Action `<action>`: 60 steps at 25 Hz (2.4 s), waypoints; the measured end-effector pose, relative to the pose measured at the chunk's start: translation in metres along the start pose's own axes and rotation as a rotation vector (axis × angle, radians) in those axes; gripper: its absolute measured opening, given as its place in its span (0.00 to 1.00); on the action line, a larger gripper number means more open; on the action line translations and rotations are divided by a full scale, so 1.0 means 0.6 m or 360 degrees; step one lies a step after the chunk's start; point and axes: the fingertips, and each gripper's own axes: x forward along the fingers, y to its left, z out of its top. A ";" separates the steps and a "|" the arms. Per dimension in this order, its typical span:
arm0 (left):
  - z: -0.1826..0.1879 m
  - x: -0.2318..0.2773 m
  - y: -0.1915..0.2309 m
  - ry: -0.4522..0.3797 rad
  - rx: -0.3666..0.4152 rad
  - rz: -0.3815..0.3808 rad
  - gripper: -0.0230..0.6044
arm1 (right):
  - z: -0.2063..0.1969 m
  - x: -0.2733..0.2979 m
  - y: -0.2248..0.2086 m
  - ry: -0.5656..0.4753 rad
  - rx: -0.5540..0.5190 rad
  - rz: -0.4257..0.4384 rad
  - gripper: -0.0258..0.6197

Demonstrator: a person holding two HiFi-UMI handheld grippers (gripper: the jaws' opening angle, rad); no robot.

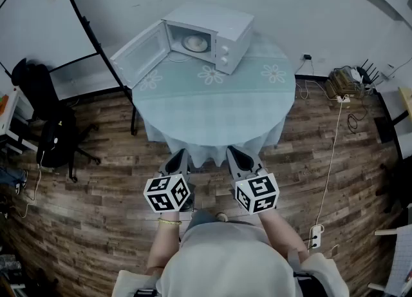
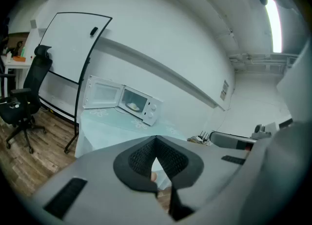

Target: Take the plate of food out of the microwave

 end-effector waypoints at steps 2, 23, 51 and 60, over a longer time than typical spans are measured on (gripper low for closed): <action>0.002 -0.010 -0.012 -0.0004 0.0048 0.0012 0.06 | 0.000 -0.013 0.000 -0.0002 0.0007 0.0003 0.05; -0.001 -0.029 -0.064 -0.0013 0.0109 -0.0002 0.06 | 0.008 -0.041 0.019 -0.0030 -0.0025 0.0109 0.05; 0.125 0.246 0.083 0.0013 0.0023 0.0003 0.06 | 0.063 0.248 -0.113 0.0026 0.0037 0.0085 0.05; 0.208 0.394 0.162 0.0074 -0.0022 -0.0041 0.06 | 0.119 0.405 -0.177 0.0059 0.0048 0.0033 0.05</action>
